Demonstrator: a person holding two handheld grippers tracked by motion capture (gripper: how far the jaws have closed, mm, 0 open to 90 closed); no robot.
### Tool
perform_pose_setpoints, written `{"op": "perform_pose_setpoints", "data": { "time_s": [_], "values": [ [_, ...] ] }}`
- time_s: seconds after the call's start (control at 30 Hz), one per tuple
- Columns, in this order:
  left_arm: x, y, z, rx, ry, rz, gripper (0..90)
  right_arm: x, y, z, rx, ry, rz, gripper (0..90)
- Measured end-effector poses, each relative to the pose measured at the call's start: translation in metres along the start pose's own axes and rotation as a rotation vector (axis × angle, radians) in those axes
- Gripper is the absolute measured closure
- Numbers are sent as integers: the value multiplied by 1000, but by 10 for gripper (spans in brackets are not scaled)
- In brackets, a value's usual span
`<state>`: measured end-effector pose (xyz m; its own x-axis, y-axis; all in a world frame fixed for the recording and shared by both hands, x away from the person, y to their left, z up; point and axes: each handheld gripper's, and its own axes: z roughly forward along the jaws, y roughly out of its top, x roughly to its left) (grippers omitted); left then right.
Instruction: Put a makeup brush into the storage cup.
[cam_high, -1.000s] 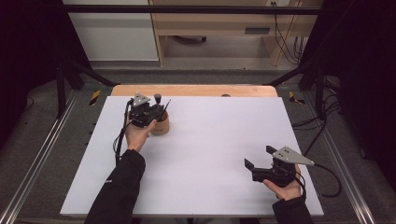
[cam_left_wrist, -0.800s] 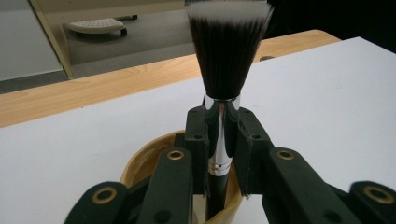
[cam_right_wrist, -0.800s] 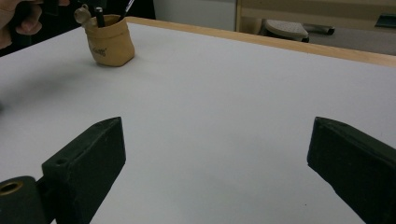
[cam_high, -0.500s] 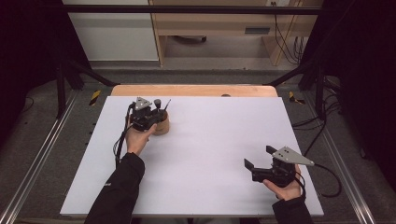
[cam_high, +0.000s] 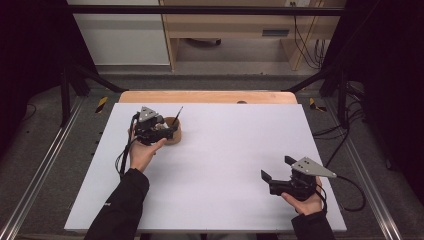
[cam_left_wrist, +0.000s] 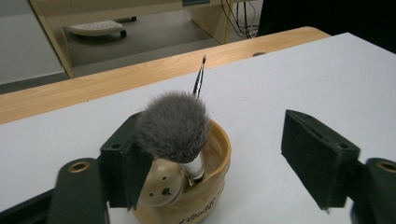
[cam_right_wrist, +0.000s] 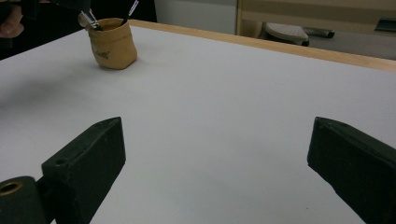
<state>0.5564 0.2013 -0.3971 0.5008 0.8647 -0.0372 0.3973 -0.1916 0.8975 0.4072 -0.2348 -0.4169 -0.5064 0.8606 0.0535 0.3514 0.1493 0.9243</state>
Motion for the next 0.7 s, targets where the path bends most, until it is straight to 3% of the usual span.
{"op": "perform_pose_setpoints", "data": {
  "time_s": [0.2,0.37,0.7],
  "values": [
    [5,-1,-20,-43,2,-28,184,0,1,0,-3,0,1,47],
    [7,0,-36,-72,-7,-27,169,0,1,-1,-4,1,-1,47],
    [5,-4,-62,-101,-57,-36,144,0,2,-2,-10,-2,2,44]
  ]
}}
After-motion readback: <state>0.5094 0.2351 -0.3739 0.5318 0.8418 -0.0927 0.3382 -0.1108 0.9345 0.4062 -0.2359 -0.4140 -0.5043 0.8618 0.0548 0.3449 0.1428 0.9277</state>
